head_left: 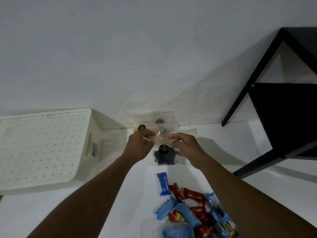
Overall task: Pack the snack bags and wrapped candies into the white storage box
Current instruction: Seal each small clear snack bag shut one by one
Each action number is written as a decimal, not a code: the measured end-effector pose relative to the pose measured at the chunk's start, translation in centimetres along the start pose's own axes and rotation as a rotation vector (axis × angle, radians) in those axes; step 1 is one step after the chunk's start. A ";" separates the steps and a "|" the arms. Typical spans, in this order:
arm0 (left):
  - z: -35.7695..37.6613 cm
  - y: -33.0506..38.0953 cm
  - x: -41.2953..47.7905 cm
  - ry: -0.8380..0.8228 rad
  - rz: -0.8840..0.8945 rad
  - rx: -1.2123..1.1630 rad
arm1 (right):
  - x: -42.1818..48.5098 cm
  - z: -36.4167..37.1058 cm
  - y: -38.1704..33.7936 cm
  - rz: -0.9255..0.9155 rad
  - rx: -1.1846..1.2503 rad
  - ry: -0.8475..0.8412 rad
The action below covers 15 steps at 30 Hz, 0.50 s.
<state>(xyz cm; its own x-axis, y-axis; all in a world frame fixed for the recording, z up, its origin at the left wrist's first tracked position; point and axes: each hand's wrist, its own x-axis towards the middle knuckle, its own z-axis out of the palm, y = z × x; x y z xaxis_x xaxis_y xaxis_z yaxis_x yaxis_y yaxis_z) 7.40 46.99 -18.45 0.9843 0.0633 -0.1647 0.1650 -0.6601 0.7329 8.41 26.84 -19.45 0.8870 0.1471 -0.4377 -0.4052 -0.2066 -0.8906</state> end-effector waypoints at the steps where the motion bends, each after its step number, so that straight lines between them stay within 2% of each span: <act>1: 0.2 -0.1 0.7 -0.004 -0.014 -0.007 | 0.8 0.0 0.0 0.011 -0.003 -0.006; 6: 1.0 -0.6 2.6 0.002 -0.075 -0.007 | 3.9 0.3 -0.5 0.025 -0.037 -0.032; 10: 1.6 -1.0 2.5 -0.015 -0.120 0.028 | 4.2 0.1 -0.7 0.015 -0.097 0.008; 15: 1.5 -0.9 0.3 -0.124 -0.155 0.033 | 2.0 -0.6 -0.6 0.016 -0.164 0.084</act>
<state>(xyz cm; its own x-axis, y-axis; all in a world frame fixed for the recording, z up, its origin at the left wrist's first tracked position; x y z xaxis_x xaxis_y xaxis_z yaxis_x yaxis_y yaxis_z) 7.46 46.52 -20.15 0.9316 0.0748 -0.3556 0.3100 -0.6742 0.6704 10.55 26.64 -19.72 0.8991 0.0626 -0.4333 -0.3835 -0.3647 -0.8485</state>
